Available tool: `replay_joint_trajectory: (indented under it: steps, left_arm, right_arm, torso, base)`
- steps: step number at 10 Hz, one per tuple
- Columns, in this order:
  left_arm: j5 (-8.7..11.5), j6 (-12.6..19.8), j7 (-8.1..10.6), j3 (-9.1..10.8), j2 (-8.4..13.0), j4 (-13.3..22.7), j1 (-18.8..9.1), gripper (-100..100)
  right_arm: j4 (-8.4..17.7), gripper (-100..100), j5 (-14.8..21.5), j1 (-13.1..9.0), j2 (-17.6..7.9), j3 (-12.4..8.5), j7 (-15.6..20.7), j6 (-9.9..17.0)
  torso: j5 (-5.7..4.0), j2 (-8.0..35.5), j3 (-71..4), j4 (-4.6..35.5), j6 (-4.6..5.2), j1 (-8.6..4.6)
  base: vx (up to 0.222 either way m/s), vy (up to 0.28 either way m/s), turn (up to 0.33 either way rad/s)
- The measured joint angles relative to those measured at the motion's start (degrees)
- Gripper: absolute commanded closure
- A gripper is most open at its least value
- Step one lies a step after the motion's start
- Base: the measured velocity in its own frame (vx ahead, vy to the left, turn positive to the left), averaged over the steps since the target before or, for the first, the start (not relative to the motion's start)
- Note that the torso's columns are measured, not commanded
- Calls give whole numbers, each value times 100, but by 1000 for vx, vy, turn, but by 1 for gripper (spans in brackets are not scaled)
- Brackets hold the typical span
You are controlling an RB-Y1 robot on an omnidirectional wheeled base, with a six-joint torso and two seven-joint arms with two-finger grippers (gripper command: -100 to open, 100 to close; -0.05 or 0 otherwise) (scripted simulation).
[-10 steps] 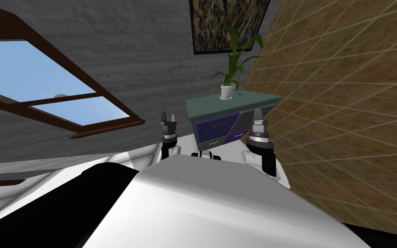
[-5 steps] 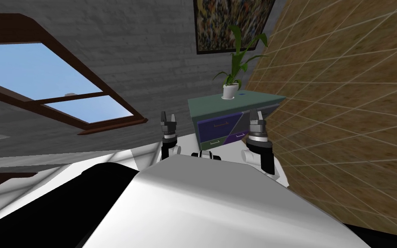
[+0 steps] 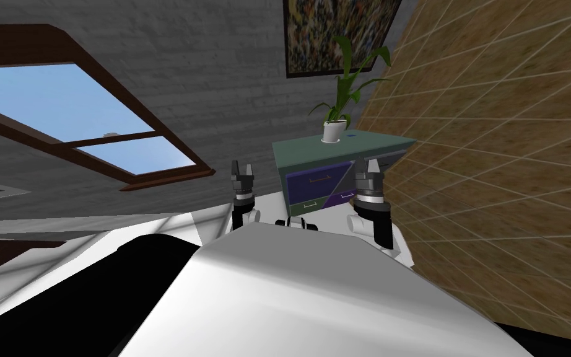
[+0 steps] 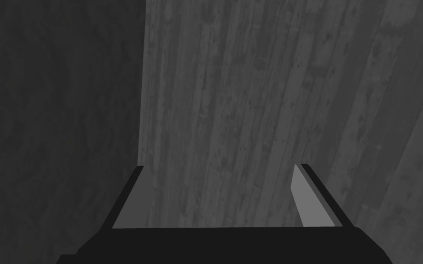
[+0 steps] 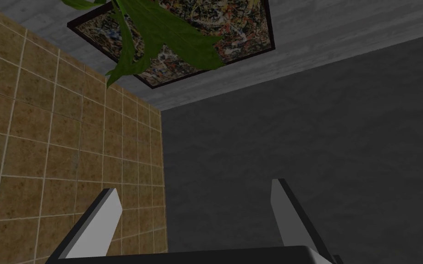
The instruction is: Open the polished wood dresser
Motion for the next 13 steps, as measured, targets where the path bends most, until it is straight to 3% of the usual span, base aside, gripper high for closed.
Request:
replay_joint_trajectory:
  steps: [13]
  left_arm:
    - [0,0,0,0,0,0,0,0]
  right_arm:
    - [440,-100,472,-271,-69,-128,1954,-170]
  torso:
    - [0,-1,-1,-1,-3,4]
  base:
    - [-14,14,45]
